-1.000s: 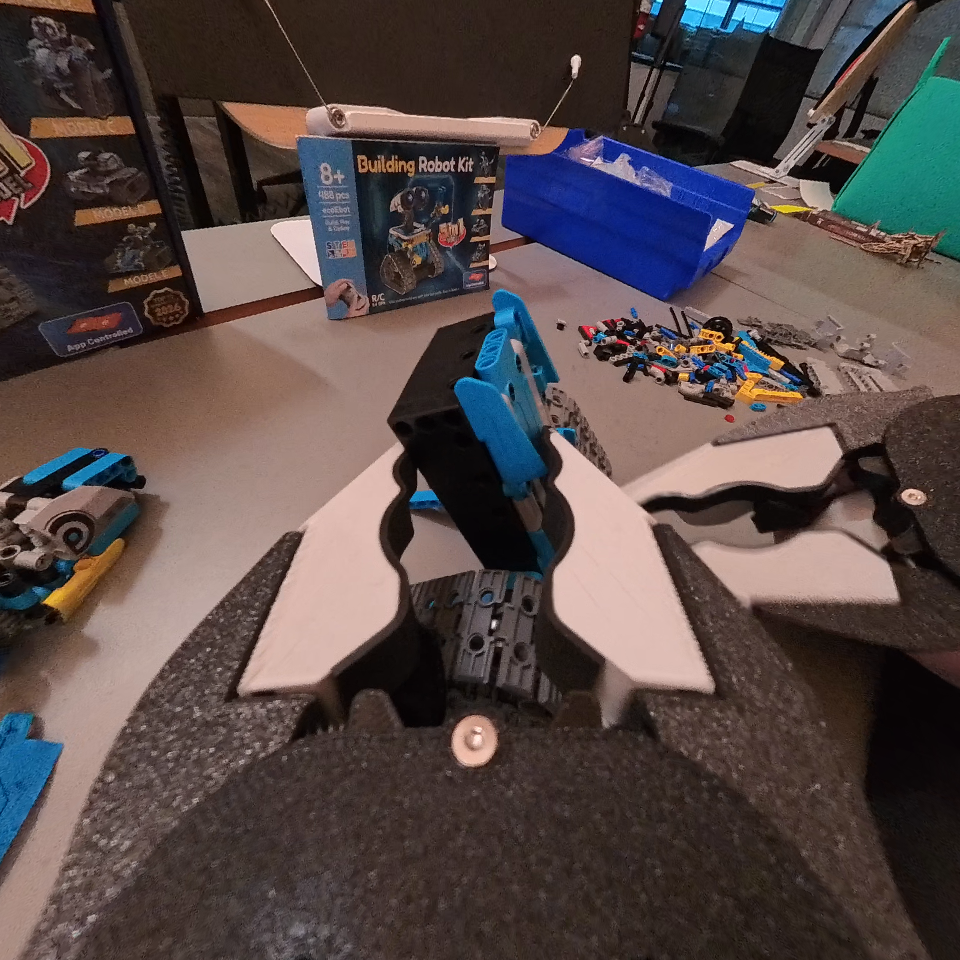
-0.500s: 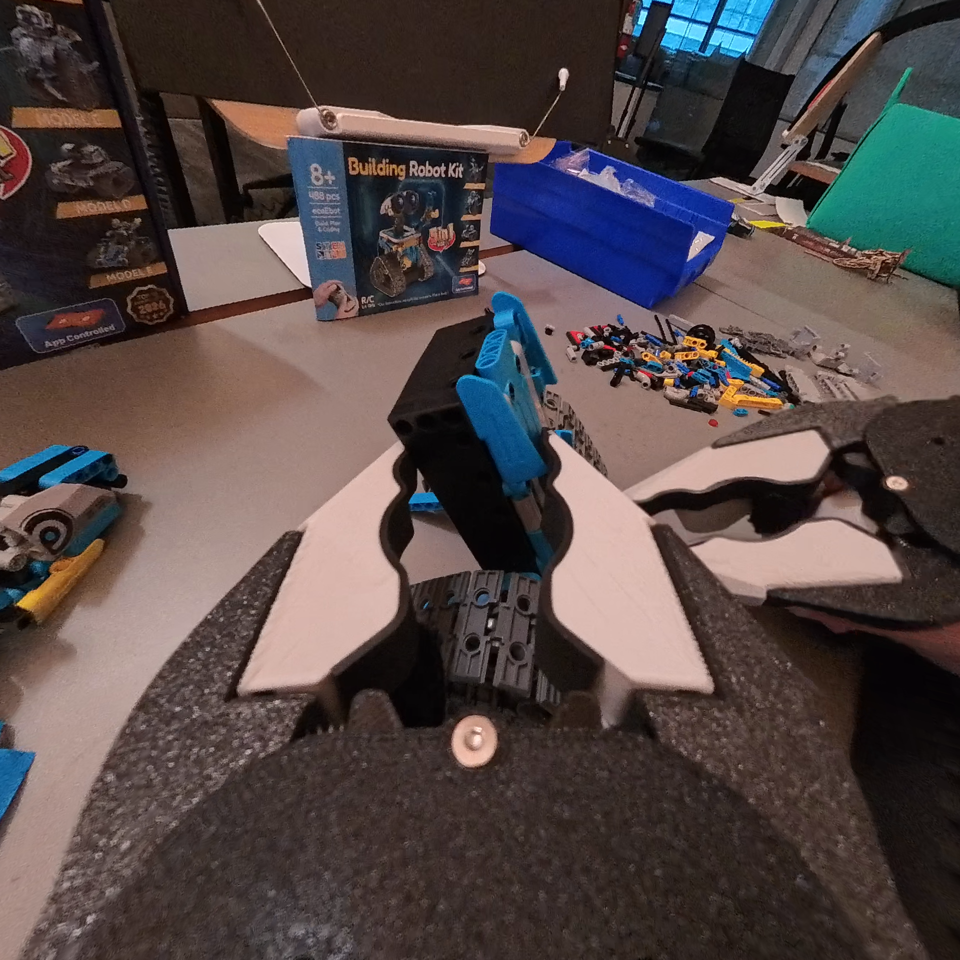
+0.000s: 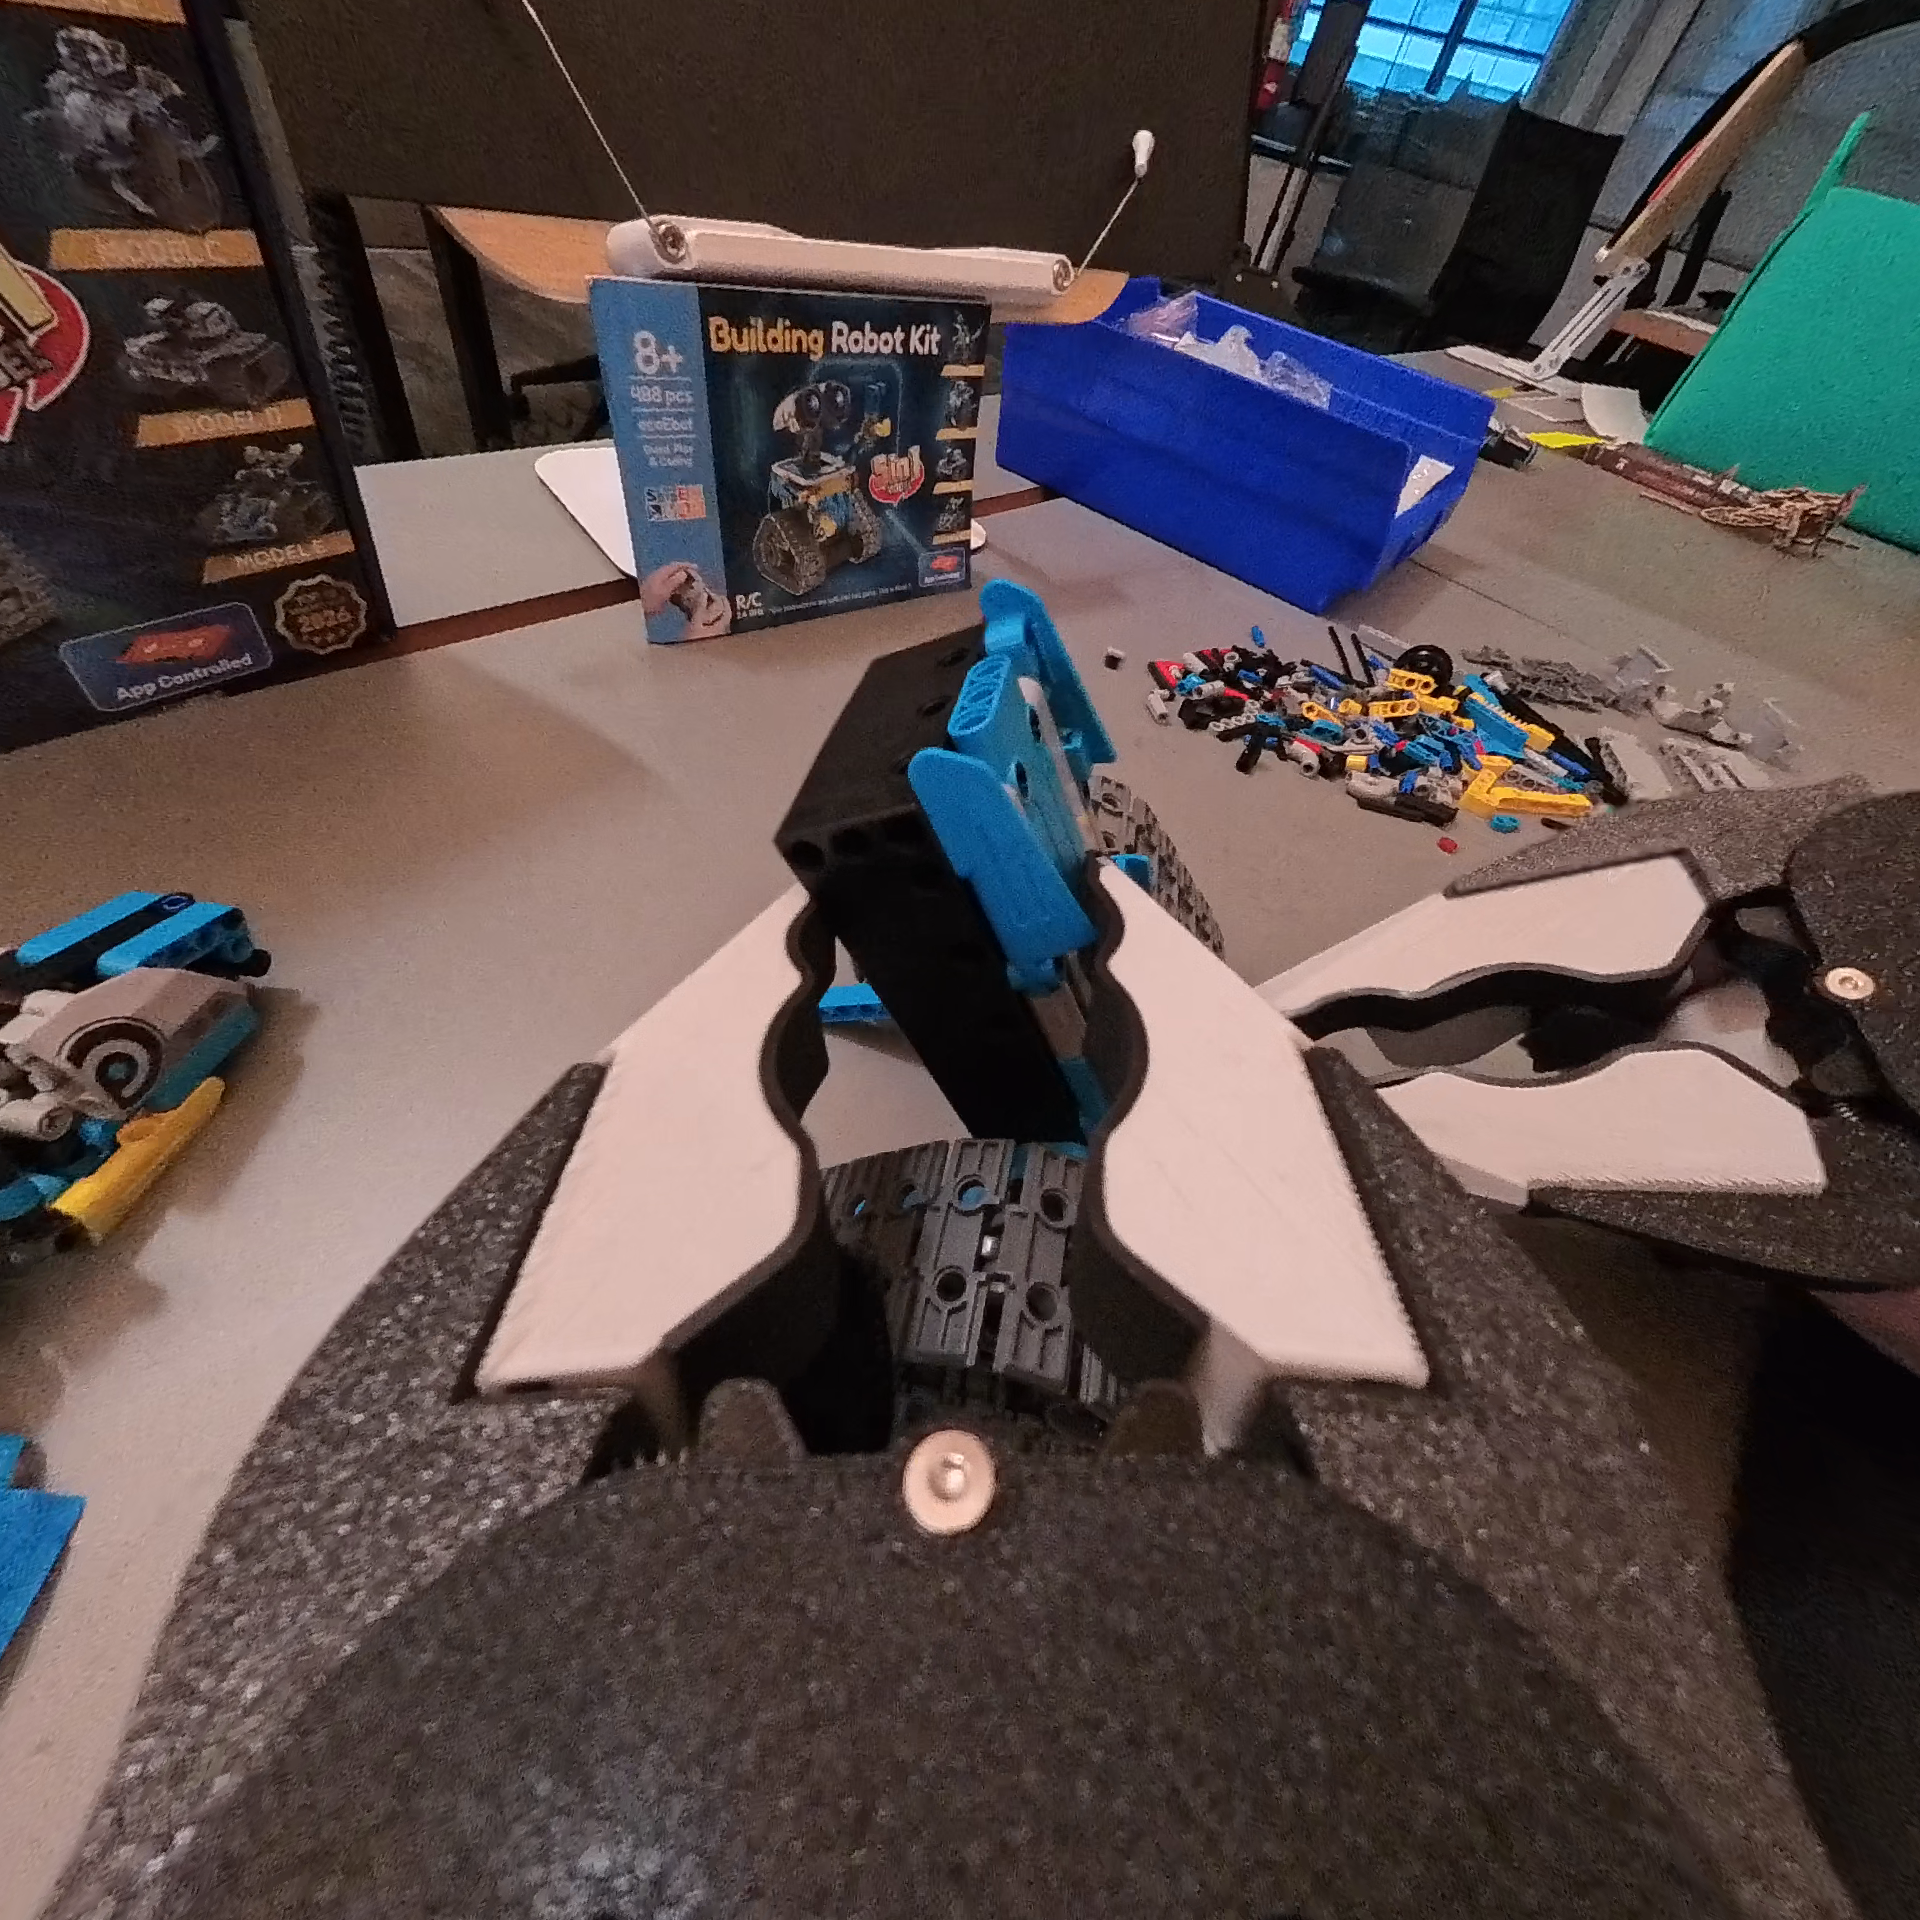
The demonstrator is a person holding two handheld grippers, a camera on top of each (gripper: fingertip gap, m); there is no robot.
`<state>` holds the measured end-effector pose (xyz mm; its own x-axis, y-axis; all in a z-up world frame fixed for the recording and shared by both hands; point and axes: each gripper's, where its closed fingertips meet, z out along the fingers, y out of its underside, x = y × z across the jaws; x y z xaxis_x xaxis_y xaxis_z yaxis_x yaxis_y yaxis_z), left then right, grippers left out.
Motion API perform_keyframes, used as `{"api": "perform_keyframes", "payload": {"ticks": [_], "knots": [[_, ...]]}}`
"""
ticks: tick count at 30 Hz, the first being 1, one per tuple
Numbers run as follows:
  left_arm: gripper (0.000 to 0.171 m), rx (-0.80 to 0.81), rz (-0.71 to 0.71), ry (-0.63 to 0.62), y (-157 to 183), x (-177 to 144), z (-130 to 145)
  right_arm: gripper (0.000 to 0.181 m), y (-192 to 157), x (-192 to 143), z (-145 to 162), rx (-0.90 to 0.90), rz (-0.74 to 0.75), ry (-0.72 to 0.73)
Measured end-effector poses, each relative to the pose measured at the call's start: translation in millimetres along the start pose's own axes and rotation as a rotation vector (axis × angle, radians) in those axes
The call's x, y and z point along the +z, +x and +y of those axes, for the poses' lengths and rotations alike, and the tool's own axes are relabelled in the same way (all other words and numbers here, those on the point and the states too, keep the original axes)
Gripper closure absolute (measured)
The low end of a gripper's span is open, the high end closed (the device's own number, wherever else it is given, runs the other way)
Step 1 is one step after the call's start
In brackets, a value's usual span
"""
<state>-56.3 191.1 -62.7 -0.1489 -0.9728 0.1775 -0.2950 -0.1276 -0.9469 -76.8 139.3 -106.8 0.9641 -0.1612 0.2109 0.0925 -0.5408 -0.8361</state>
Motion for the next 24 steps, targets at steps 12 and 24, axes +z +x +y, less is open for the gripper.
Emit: {"api": "perform_keyframes", "payload": {"ticks": [12, 24], "knots": [[0.125, -0.016, 0.022, 0.005, 4, 0, 0, 0.161, -4, -8, 1, -0.123, 0.036, 0.033], [0.125, -0.007, 0.026, 0.004, 3, 0, 1, 0.177, -3, -5, -4, -0.214, 0.032, 0.029]]}}
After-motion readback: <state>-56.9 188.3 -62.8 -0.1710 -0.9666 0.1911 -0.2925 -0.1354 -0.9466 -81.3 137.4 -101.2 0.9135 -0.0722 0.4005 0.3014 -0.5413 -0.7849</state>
